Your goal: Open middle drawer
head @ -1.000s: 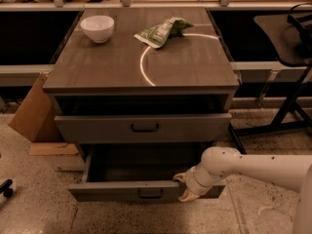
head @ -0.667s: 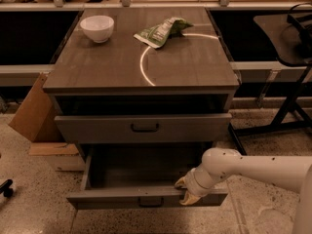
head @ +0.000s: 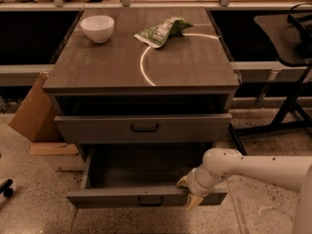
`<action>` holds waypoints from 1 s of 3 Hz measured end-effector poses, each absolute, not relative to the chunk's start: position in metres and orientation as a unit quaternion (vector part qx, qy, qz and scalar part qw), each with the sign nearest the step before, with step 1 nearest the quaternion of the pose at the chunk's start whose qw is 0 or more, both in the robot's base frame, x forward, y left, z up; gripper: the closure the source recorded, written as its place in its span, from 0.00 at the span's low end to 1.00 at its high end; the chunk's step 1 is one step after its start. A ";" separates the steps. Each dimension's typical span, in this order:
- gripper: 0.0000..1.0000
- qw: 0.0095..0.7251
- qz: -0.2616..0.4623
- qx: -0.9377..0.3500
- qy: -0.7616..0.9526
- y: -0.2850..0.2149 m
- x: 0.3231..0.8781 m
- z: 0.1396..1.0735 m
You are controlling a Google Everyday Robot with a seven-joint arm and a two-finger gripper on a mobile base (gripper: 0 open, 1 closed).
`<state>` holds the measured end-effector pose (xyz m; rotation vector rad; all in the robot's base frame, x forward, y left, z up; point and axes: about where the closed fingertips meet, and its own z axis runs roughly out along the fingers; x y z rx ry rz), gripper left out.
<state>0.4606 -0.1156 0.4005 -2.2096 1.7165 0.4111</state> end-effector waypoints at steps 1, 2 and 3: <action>0.00 0.155 0.145 -0.772 0.599 -0.115 0.460 0.399; 0.00 0.158 0.143 -0.773 0.598 -0.118 0.458 0.404; 0.00 0.165 0.136 -0.775 0.594 -0.128 0.455 0.420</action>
Offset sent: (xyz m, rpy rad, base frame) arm -0.0010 0.0007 -0.0010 0.0006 0.0025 0.0015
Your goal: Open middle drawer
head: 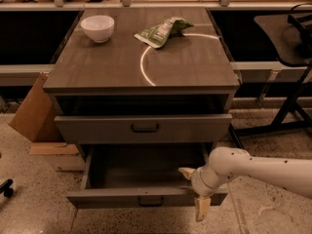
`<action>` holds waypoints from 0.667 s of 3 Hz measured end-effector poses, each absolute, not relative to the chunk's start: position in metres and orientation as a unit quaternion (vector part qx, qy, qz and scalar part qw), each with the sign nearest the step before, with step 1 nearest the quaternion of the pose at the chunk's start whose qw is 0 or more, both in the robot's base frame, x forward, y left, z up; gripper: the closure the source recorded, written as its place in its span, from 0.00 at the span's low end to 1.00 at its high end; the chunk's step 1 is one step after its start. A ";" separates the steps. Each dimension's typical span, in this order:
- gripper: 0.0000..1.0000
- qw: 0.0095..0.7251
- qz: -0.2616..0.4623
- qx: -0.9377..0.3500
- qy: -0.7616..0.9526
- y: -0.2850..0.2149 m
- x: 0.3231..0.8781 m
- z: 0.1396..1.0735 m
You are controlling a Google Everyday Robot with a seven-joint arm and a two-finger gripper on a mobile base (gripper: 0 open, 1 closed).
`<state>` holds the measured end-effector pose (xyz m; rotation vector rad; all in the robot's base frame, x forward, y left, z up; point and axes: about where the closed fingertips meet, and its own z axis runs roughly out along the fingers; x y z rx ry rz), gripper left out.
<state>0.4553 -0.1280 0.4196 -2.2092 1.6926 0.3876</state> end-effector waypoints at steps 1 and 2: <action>0.00 0.177 0.120 -0.775 0.595 -0.149 0.441 0.457; 0.00 0.184 0.093 -0.773 0.600 -0.171 0.430 0.500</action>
Offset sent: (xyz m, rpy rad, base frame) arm -0.0371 -0.0733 0.1367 -0.0538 -0.1534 -0.0630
